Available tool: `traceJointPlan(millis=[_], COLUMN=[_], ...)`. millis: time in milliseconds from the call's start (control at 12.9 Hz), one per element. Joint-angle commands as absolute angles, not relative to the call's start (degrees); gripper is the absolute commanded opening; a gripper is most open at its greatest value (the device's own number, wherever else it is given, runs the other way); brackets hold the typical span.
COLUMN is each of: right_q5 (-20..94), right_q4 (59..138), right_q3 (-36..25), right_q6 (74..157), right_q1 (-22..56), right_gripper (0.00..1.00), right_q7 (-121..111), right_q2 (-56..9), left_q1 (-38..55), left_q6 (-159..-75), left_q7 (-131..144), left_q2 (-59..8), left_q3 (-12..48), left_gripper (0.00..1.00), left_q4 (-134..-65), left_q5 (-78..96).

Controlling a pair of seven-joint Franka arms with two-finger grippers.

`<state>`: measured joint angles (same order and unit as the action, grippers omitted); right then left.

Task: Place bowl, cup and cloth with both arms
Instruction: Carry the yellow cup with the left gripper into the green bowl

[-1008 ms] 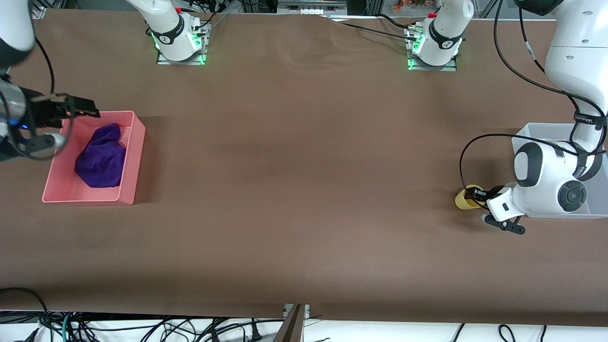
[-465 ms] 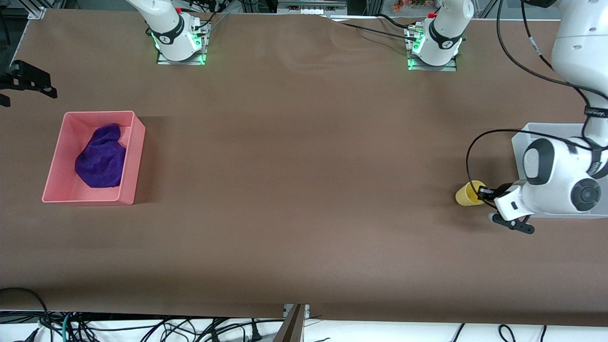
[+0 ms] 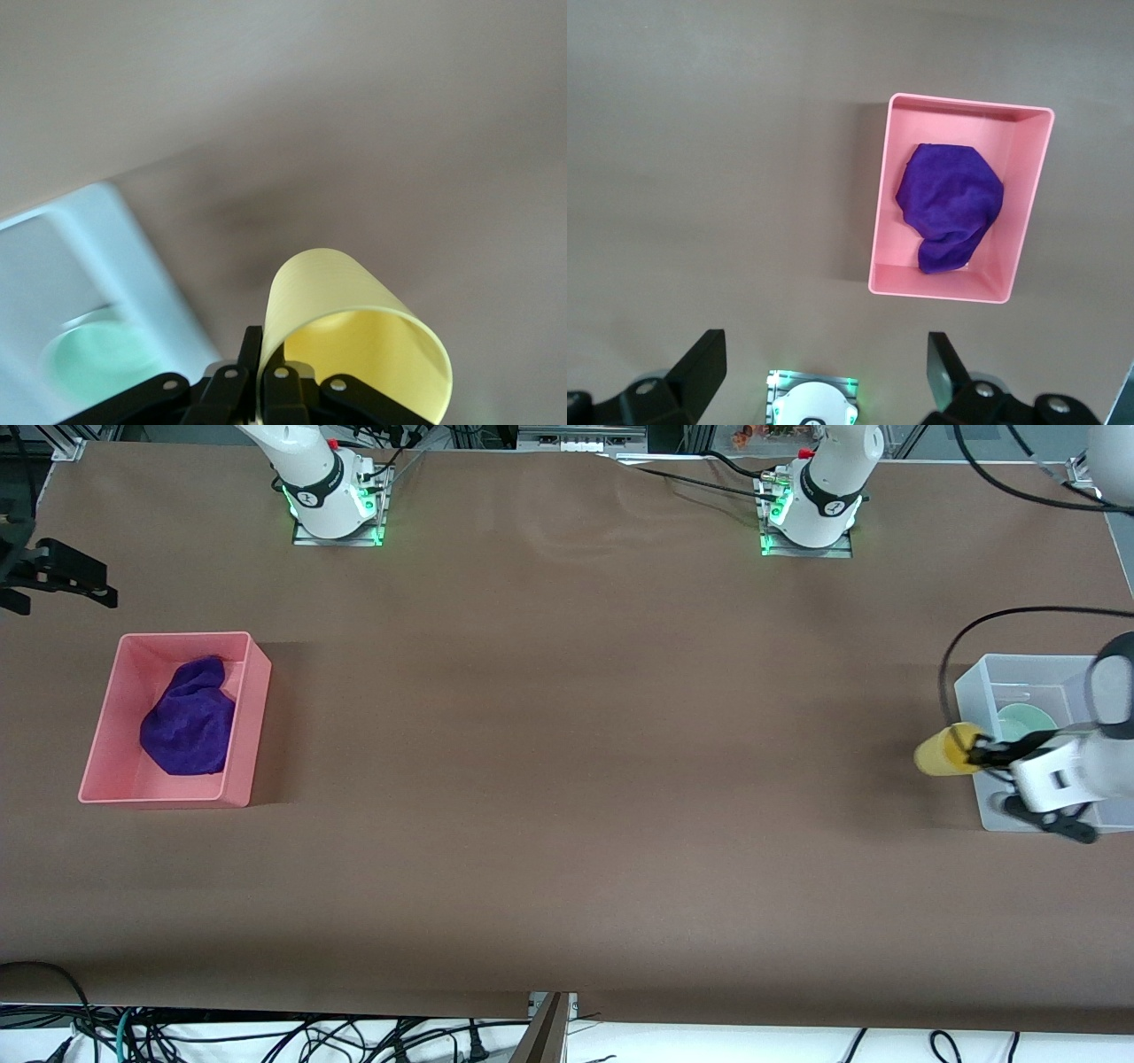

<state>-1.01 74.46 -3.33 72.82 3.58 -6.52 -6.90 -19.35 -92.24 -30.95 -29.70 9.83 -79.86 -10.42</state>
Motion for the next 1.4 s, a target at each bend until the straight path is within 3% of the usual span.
traceJointPlan(millis=[0,620,853,930,1008,1085,1318], right_q5=[-1.7,-1.8,-1.8,-1.8,-1.8,-1.8,-1.8], right_q4=[75.0,74.8,74.8,74.8,74.8,74.8,74.8], right_q3=[-2.2,-2.5,-2.5,-2.5,-2.5,-2.5,-2.5], right_q6=[72.2,72.3,72.4,72.4,72.3,72.2,72.2], right_q1=[3.3,3.3,3.4,3.5,3.5,3.5,3.4], right_gripper=[1.00,1.00,1.00,1.00,1.00,1.00,1.00], right_q7=[-5.4,-6.0,-5.9,-5.9,-5.9,-5.9,-6.0], right_q2=[-6.3,-6.9,-7.0,-6.9,-6.9,-6.9,-7.0], left_q1=[-23.5,-38.7,-38.9,-39.0,-38.9,-38.9,-38.1], left_q6=[-91.9,-111.7,-111.8,-111.7,-111.7,-111.7,-106.7], left_q7=[-41.5,-54.8,-54.1,-54.0,-53.7,-54.2,-53.5], left_q2=[-30.3,-39.6,-39.6,-39.6,-39.6,-39.5,-35.5], left_q3=[6.4,6.9,6.9,6.9,6.9,6.9,8.7], left_gripper=[0.00,0.00,0.00,0.35,0.95,1.00,1.00], left_q4=[-79.3,-83.4,-83.8,-83.8,-83.8,-83.4,-82.2], left_q5=[-13.4,-12.0,-8.9,-8.5,-8.4,-8.4,-8.5])
